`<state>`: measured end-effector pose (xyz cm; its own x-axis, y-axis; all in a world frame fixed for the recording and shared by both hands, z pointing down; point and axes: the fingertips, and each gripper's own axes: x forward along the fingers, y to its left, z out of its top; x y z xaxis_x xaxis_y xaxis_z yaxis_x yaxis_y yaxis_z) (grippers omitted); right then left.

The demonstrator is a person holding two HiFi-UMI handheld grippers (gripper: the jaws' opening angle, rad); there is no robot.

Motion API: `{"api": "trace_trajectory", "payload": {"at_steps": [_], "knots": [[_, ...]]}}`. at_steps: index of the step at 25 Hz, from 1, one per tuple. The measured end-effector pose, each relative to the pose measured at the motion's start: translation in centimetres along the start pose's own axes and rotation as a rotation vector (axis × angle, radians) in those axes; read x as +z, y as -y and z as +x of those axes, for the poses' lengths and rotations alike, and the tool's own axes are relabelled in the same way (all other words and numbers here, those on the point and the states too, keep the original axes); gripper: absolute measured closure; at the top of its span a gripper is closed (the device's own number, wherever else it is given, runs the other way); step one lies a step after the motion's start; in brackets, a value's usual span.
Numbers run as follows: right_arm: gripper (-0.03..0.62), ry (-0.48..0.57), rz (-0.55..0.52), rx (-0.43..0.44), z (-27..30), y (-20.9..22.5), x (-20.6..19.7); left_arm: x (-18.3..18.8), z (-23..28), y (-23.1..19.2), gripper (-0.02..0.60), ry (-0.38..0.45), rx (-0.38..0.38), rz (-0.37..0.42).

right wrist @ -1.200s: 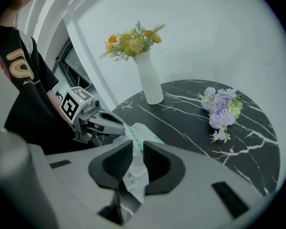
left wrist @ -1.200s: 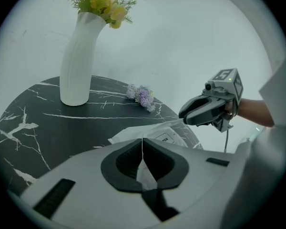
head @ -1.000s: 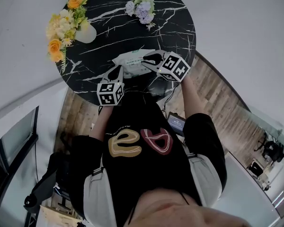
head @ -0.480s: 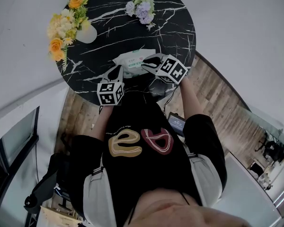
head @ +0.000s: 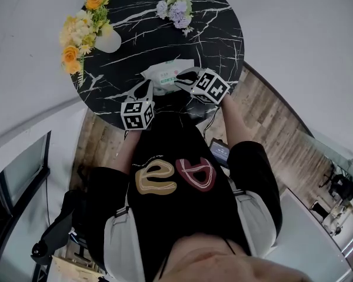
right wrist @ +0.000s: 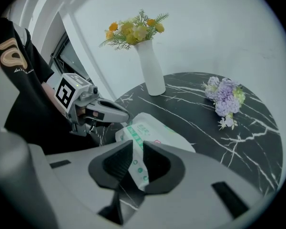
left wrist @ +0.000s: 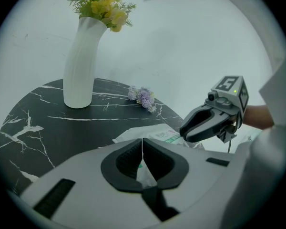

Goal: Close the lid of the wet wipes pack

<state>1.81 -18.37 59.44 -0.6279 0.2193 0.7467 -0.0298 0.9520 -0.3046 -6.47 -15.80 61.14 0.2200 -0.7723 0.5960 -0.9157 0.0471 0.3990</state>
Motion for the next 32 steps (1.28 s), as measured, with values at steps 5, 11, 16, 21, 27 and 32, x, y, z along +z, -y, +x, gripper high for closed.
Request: {"api": "trace_trajectory", "payload": {"at_steps": [5,11,16,21,27,32], "knots": [[0.523,0.007,0.036,-0.025,0.5,-0.1,-0.3,0.0,-0.2,0.1,0.563,0.004,-0.001,-0.001],[0.537,0.006,0.053,-0.075,1.2,-0.3,-0.4,-0.1,-0.3,0.1,0.563,0.006,-0.004,-0.001],[0.54,0.018,0.077,-0.102,1.7,-0.7,-0.6,-0.1,-0.4,0.0,0.563,0.007,-0.005,0.0],[0.549,0.02,0.088,-0.133,1.8,-0.7,-0.7,-0.2,-0.4,0.2,0.563,0.005,-0.01,0.003],[0.56,0.022,0.113,-0.19,2.3,-0.6,-0.9,-0.5,-0.3,0.2,0.563,-0.004,-0.015,0.006],[0.565,0.004,0.116,-0.236,2.6,-0.5,-1.0,-1.1,0.1,0.3,0.563,-0.024,-0.018,0.018]]}}
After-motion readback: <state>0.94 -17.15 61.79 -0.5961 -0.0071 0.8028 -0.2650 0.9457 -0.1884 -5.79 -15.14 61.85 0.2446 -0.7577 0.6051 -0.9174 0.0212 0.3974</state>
